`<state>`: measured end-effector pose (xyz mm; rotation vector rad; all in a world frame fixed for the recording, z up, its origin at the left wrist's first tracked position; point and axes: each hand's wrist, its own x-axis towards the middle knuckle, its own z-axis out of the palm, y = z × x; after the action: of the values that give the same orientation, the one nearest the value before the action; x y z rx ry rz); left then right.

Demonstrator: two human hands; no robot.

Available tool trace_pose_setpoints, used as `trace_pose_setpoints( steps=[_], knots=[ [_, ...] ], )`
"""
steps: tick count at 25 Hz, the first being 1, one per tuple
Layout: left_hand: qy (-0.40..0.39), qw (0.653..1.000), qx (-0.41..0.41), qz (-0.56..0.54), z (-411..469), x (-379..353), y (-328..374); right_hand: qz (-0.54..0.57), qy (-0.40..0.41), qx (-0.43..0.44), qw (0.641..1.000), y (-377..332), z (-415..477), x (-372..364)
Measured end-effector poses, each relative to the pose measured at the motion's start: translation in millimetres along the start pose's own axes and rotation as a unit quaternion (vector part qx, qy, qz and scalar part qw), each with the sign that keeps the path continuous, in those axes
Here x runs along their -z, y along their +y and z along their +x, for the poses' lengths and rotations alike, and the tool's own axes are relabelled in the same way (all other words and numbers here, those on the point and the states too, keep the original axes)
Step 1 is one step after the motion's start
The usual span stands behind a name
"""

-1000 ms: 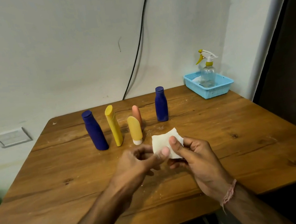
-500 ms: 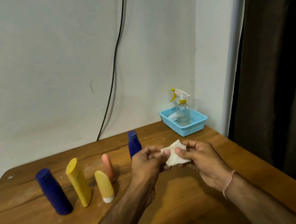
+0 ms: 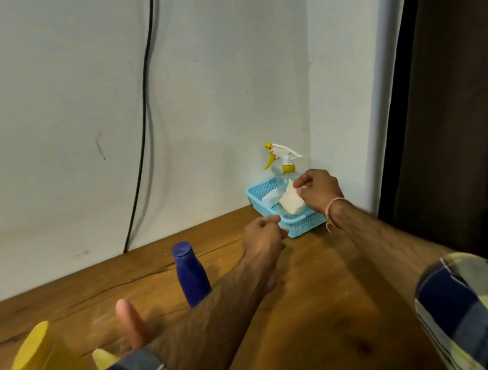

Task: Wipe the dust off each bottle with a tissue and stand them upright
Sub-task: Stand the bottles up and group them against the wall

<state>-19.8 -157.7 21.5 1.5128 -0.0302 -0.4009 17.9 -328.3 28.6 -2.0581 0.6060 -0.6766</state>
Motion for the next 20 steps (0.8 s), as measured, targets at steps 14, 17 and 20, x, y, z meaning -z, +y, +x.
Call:
trace_pose_setpoints(
  steps=[14,17,20],
  knots=[
    [-0.043,0.986,-0.108,0.121,-52,41,-18,-0.269,-0.045,0.185,0.944,-15,-34,-28],
    [-0.037,0.957,-0.217,0.19,-93,70,6,-0.01,-0.208,0.215,0.954,-28,-101,-34],
    [-0.004,0.925,-0.296,0.238,-125,117,42,0.035,-0.334,0.172,0.926,-30,-152,-57]
  ],
)
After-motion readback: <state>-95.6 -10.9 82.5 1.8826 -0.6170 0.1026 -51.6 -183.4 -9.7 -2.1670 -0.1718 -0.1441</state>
